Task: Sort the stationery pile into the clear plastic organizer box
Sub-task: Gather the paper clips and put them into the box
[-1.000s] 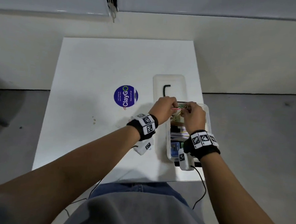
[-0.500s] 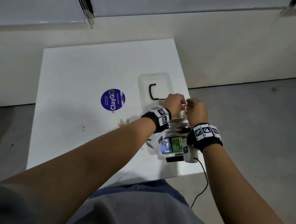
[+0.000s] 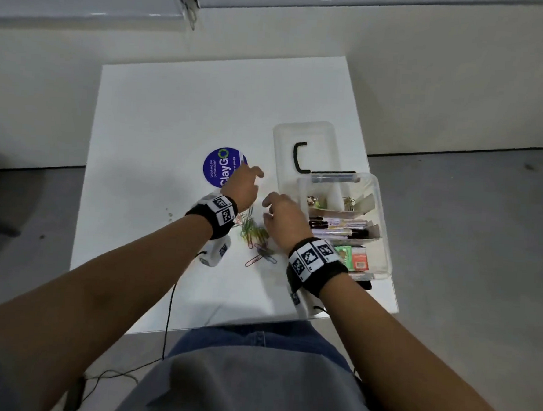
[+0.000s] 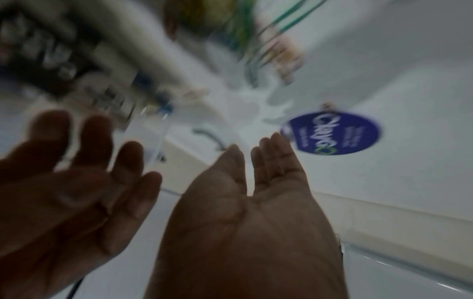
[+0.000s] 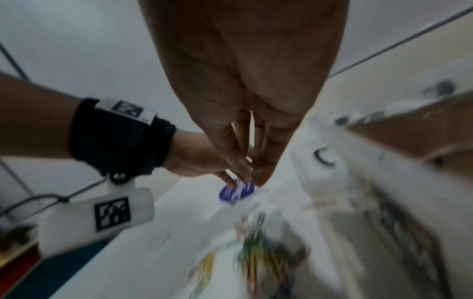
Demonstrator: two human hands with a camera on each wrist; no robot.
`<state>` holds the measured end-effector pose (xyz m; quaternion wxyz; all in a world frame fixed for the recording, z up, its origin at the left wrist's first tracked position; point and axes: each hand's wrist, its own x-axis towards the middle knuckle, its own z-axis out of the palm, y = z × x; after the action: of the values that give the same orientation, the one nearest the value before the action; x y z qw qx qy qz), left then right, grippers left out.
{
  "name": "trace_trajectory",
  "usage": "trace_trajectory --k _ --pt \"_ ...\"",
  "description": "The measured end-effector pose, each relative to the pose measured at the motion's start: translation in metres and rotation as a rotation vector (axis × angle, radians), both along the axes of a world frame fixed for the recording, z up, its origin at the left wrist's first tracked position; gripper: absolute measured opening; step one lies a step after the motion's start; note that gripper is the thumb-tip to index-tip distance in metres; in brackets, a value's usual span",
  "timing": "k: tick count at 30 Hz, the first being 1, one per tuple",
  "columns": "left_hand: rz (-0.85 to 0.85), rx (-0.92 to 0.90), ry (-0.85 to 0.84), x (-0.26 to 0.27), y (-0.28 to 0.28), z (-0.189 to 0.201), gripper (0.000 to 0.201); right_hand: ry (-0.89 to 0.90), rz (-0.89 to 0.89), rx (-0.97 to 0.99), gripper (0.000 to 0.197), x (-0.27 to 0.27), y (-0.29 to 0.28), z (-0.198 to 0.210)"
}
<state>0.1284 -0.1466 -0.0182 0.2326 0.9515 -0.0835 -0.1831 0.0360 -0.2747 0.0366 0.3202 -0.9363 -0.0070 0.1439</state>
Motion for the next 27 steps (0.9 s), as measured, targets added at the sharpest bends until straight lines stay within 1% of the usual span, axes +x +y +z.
trace_trajectory --k 2,3,5,7,9,11,13,15,18,21,24,25,27 --pt "-0.141 0.194 0.134 -0.016 0.026 -0.025 0.052 0.241 0.08 -0.115 0.038 -0.012 0.02 -0.021" --pt "-0.197 0.264 0.176 -0.025 0.036 -0.034 0.059 0.351 0.059 -0.153 0.041 -0.017 0.024 -0.034" --pt "-0.249 0.302 0.193 -0.042 0.049 -0.043 0.066 0.515 -0.06 -0.179 0.044 -0.026 0.024 -0.057" --pt "-0.293 0.267 0.152 -0.058 0.059 -0.047 0.065 0.558 -0.118 -0.181 0.044 -0.031 0.026 -0.07" --pt "-0.36 0.211 0.128 -0.074 0.065 -0.051 0.061 0.544 -0.098 -0.148 0.045 -0.029 0.032 -0.075" --pt "-0.379 0.136 0.105 -0.082 0.07 -0.053 0.055 0.473 -0.078 -0.147 0.044 -0.022 0.034 -0.073" --pt "-0.303 0.104 0.074 -0.072 0.074 -0.05 0.054 0.329 -0.118 -0.231 0.038 -0.008 0.031 -0.072" --pt "-0.228 0.145 0.046 -0.052 0.078 -0.045 0.058 0.216 -0.153 -0.319 0.041 0.007 0.028 -0.07" --pt "-0.18 0.22 0.064 -0.027 0.078 -0.041 0.064 0.218 -0.114 -0.386 0.049 0.019 0.026 -0.075" --pt "-0.194 0.26 0.127 -0.026 0.08 -0.041 0.067 0.246 0.0 -0.431 0.05 0.013 0.027 -0.078" --pt "-0.308 0.239 0.105 -0.049 0.085 -0.043 0.073 0.228 0.142 -0.435 0.051 -0.013 0.032 -0.083" --pt "-0.351 0.217 0.096 -0.06 0.086 -0.044 0.076 0.213 0.154 -0.44 0.051 -0.022 0.034 -0.085" --pt "-0.388 0.198 0.068 -0.085 0.089 -0.048 0.084 0.217 0.127 -0.45 0.063 -0.036 0.037 -0.09"
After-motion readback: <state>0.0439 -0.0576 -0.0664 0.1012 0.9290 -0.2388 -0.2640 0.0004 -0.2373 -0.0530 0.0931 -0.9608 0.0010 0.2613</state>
